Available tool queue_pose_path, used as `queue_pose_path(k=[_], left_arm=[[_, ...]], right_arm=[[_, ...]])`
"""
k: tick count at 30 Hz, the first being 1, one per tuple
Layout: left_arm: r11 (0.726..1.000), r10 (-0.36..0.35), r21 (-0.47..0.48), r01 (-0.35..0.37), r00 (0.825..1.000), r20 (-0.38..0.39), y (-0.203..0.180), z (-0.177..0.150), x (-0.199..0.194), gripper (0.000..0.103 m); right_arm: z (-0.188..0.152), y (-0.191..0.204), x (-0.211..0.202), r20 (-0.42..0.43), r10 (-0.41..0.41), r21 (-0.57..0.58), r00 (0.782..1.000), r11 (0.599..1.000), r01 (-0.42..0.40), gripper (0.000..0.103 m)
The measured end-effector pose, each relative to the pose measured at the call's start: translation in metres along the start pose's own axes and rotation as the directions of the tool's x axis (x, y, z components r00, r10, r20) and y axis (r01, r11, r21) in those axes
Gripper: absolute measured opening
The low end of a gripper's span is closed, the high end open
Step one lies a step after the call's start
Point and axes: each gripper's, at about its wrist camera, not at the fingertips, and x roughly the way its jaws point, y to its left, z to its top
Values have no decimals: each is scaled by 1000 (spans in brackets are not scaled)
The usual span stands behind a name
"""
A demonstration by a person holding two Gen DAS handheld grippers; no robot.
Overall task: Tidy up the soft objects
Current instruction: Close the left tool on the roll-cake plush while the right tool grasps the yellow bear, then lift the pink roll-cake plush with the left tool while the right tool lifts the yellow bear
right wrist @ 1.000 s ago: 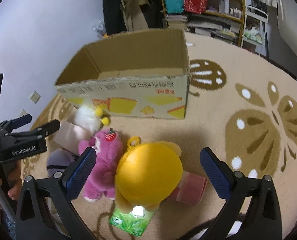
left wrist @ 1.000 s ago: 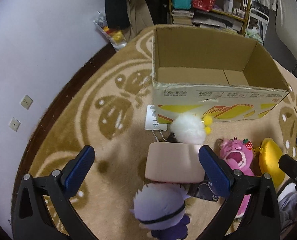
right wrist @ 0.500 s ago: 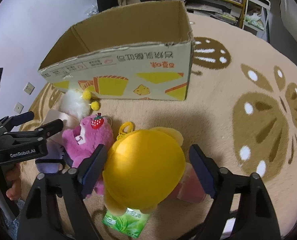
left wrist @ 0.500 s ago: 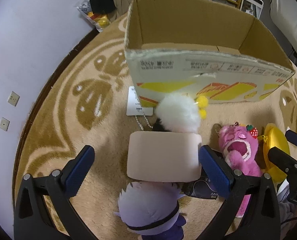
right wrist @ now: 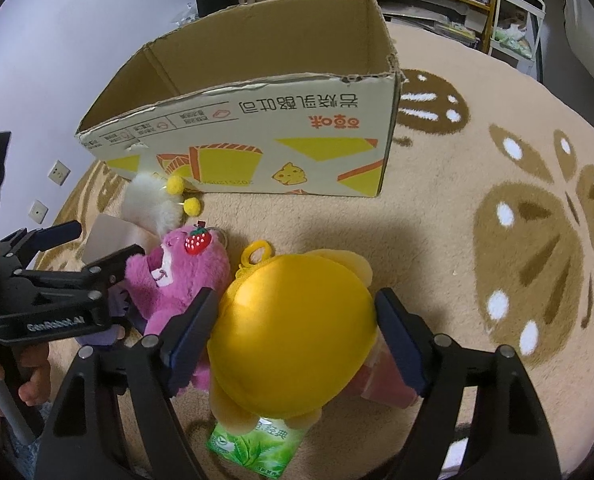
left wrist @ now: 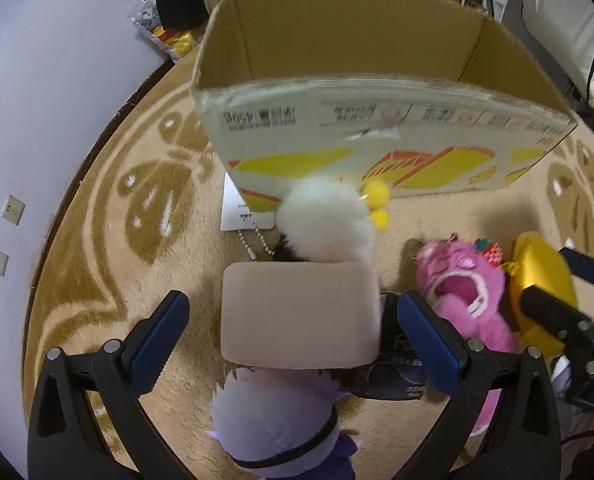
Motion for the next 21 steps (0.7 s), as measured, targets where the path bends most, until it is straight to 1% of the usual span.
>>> queue_pose_path(k=[6, 8, 9, 10, 11, 13, 16, 21], left_arm=[[1000, -7, -7, 7, 999, -35, 2, -3, 12, 102], [999, -32, -17, 32, 999, -34, 2, -3, 13, 94], [999, -46, -21, 45, 998, -37, 3, -2, 14, 88], [998, -63, -27, 62, 997, -37, 3, -3, 14, 82], [997, -70, -28, 69, 997, -33, 4, -3, 14, 79], [998, -64, -22, 64, 998, -24, 4, -4, 12, 73], [998, -58, -14, 58, 998, -16, 2, -7, 9, 66], [999, -49, -9, 49, 999, -10, -9, -13, -5, 65]], right_arm=[[-1, 1, 0, -3, -2, -5, 1000, 1000, 2, 81], [0, 1, -1, -1, 0, 3, 1000, 1000, 0, 81], [-1, 0, -1, 1, -1, 4, 1000, 1000, 1, 77], [-1, 0, -2, 3, -6, 3, 1000, 1000, 6, 69], [0, 0, -2, 3, -14, 3, 1000, 1000, 14, 66], [0, -1, -2, 2, -11, 5, 1000, 1000, 11, 65], [0, 1, -3, 8, -10, -2, 1000, 1000, 10, 61], [0, -3, -2, 4, 6, 15, 1000, 1000, -6, 61]])
